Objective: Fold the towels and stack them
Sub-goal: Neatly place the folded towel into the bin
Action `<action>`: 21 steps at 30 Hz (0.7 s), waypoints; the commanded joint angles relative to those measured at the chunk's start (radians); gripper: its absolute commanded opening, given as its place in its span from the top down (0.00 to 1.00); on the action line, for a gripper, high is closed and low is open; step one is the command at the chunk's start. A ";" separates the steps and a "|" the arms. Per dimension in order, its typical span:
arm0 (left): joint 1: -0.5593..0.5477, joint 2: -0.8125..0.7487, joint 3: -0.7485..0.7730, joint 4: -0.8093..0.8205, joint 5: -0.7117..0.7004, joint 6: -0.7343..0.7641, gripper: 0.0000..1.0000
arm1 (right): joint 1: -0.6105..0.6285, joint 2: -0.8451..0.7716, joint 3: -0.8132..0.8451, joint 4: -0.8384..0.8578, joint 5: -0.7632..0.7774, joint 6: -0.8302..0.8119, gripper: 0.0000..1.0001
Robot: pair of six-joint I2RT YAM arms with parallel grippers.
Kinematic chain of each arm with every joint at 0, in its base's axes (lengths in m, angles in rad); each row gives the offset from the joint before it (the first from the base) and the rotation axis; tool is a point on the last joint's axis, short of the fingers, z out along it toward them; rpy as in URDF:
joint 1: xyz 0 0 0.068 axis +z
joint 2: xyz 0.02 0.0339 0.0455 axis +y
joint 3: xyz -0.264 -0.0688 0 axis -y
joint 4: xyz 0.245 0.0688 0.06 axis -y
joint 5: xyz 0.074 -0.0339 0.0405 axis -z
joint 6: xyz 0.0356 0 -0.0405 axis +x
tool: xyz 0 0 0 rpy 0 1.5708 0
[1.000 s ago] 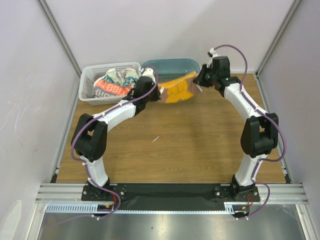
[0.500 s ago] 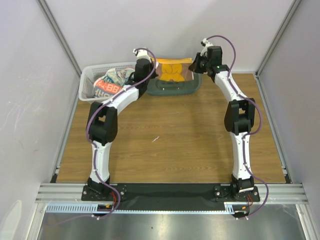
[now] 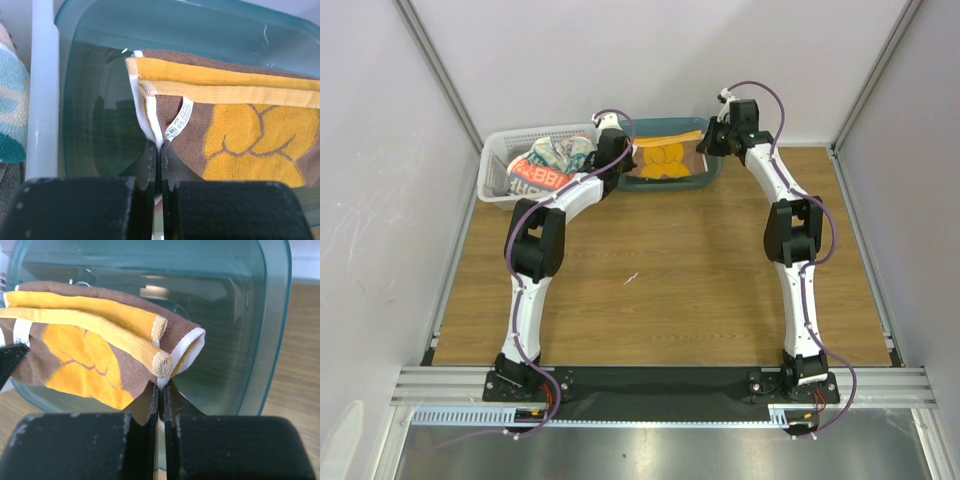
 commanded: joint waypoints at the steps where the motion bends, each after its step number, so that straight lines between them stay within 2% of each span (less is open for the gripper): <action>1: 0.010 -0.051 0.022 -0.026 -0.010 -0.013 1.00 | -0.006 -0.039 0.019 -0.053 0.020 -0.028 1.00; 4: 0.010 -0.038 0.018 -0.032 -0.005 -0.008 1.00 | -0.004 -0.039 -0.023 -0.051 0.031 -0.044 1.00; 13: 0.022 0.018 0.002 -0.018 0.002 -0.016 1.00 | 0.002 0.028 0.025 -0.070 0.031 -0.052 1.00; 17: 0.025 0.032 -0.005 -0.026 0.009 -0.041 1.00 | 0.005 0.045 0.030 -0.056 0.028 -0.038 0.94; 19: 0.027 0.035 0.001 -0.018 0.012 -0.039 0.96 | 0.010 0.054 0.033 -0.047 0.020 -0.038 0.90; 20: 0.028 0.038 0.005 -0.018 0.016 -0.038 0.90 | 0.011 0.057 0.034 -0.047 0.014 -0.039 0.87; 21: 0.028 0.040 0.008 -0.018 0.016 -0.036 0.85 | 0.014 0.060 0.034 -0.045 0.008 -0.041 0.81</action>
